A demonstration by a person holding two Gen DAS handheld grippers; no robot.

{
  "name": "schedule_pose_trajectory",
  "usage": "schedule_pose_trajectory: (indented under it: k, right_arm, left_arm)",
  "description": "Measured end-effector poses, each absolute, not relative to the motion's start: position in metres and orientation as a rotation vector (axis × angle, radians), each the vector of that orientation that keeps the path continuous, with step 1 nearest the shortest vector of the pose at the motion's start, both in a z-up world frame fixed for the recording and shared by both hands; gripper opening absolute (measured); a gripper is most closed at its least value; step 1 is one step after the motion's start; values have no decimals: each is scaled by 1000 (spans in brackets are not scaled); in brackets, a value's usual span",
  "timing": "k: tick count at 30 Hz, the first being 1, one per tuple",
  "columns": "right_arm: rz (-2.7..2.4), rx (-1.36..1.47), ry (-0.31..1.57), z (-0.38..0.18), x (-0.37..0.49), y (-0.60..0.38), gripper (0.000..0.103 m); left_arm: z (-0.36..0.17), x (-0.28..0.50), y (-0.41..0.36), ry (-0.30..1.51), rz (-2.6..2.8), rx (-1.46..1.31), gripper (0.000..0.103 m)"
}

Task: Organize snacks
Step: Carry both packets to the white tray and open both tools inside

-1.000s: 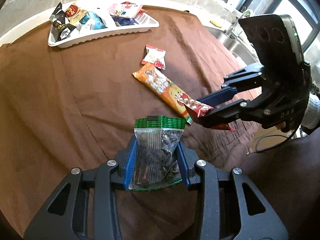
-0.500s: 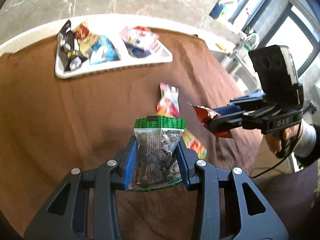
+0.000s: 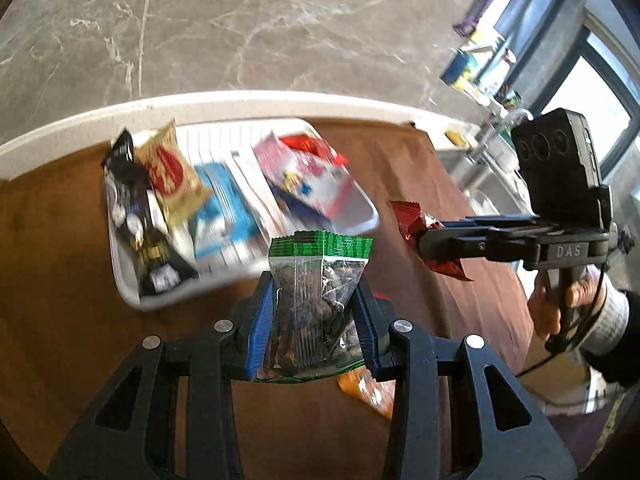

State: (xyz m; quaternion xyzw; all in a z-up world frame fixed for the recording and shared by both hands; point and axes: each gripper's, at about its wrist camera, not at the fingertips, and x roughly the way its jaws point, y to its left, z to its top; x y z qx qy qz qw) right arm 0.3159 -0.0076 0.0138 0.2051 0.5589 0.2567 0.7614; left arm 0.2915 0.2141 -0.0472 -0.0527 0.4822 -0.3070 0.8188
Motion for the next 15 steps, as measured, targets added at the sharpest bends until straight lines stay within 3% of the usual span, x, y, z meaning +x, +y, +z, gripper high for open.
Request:
schedule_pose_trajectory:
  k: [15]
  right_arm:
    - [489,458,1191,-20,413,10,30]
  left_arm:
    - [-74,415,207,1020,-536,-130,35]
